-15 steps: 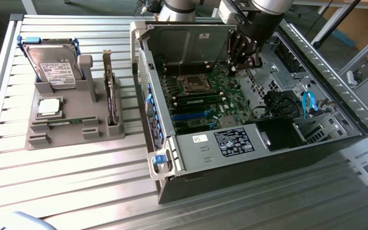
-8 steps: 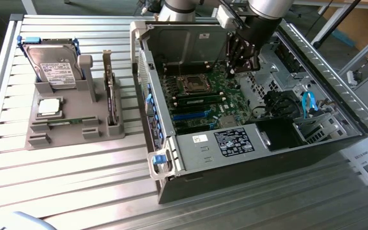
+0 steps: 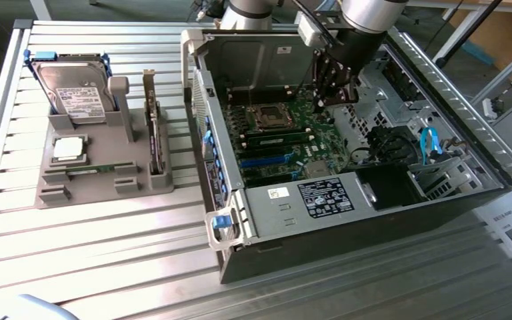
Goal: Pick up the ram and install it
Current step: 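Press down the ram until it locks into place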
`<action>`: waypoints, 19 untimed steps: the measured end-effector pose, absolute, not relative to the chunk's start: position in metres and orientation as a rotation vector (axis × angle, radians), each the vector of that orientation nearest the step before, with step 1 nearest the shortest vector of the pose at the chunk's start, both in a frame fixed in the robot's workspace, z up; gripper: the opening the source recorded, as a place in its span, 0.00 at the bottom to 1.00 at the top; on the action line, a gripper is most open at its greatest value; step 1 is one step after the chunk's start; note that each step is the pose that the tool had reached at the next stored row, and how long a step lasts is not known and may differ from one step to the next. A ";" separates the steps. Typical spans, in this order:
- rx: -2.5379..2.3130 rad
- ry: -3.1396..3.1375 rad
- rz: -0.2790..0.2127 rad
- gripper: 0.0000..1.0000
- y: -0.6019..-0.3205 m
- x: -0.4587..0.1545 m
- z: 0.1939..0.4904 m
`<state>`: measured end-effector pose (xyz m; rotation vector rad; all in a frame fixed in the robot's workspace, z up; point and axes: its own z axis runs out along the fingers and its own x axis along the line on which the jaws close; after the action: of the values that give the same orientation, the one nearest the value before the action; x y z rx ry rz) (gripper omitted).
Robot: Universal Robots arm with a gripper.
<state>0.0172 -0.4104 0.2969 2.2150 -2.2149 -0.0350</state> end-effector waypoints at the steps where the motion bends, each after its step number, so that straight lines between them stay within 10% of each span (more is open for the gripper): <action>1: 2.216 -2.216 -0.033 0.10 -0.410 0.017 0.295; 19: 2.223 -2.223 -0.017 0.10 -0.410 0.015 0.266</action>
<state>0.0148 -0.4104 0.2659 2.2234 -2.2230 -0.0170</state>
